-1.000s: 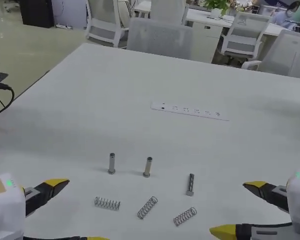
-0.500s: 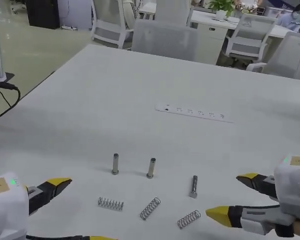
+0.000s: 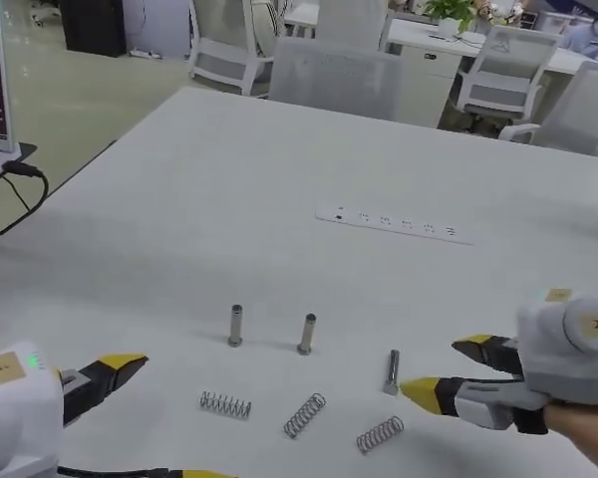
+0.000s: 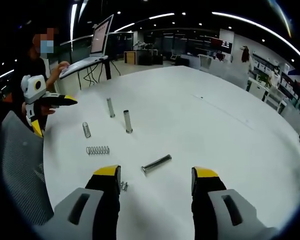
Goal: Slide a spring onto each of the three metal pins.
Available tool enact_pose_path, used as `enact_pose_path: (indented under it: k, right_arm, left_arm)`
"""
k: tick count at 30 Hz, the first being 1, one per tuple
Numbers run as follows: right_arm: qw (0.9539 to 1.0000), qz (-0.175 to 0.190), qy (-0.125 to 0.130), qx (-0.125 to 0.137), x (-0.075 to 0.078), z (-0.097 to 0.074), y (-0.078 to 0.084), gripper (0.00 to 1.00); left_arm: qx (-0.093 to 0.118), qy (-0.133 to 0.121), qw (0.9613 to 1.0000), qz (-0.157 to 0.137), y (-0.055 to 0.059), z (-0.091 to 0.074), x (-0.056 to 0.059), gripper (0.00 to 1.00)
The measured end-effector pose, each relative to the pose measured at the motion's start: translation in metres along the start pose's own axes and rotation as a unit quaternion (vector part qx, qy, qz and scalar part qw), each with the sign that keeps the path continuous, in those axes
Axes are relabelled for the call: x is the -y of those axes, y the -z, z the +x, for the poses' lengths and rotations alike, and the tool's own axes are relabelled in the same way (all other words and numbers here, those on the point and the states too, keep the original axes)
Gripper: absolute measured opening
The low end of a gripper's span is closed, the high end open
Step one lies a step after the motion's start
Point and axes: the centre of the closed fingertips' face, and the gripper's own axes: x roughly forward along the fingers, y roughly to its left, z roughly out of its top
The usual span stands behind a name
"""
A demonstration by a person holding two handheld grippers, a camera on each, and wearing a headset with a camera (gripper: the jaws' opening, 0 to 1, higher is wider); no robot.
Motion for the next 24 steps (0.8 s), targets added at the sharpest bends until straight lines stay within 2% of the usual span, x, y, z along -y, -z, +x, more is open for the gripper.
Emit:
enact_pose_path:
  k: [13,24]
  right_arm:
    - [0.9995,0.02,0.017,-0.018,0.008,0.016,0.002,0.41]
    - [0.9988,0.026,0.027,-0.031,0.012,0.03,-0.002,0.34]
  left_arm:
    - [-0.002,0.0,1.0,0.0,0.001,-0.001,0.0,0.95]
    - [-0.006,0.003,1.0,0.003,0.002,-0.001,0.001,0.94]
